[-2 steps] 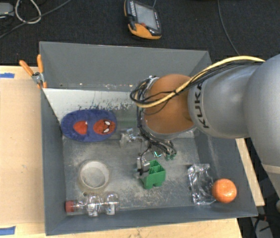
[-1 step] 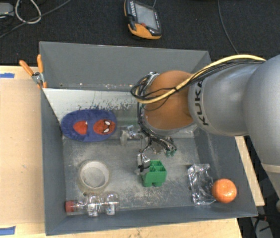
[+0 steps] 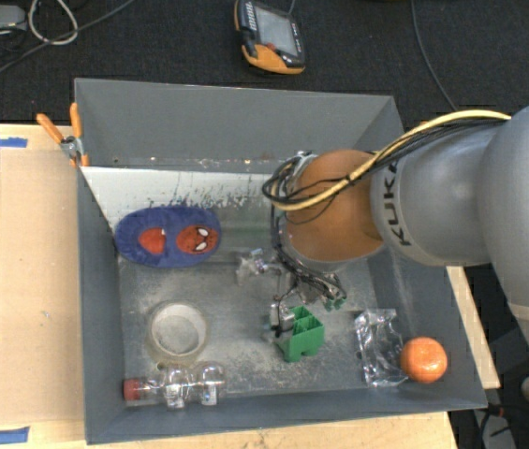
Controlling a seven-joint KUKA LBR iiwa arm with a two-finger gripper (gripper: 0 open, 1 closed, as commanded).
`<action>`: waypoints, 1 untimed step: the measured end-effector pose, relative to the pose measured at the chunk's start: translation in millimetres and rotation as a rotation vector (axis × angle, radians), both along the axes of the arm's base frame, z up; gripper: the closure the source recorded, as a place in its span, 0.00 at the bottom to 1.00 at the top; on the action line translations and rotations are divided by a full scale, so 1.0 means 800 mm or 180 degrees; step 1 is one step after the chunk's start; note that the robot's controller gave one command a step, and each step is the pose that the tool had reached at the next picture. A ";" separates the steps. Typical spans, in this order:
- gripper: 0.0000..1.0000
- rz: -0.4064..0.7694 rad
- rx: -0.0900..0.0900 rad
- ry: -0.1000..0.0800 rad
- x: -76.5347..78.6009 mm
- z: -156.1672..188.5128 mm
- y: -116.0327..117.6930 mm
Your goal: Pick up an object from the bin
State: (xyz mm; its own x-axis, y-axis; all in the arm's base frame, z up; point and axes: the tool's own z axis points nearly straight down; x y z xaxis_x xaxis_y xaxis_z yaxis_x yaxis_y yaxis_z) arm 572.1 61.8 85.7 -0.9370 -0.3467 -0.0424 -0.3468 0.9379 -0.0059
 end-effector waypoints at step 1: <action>0.00 0.0582 -0.0022 0.0000 -0.050 -0.019 -0.058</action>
Offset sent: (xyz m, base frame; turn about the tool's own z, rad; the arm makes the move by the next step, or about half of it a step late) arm -0.0990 -0.0777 -0.0040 -0.1355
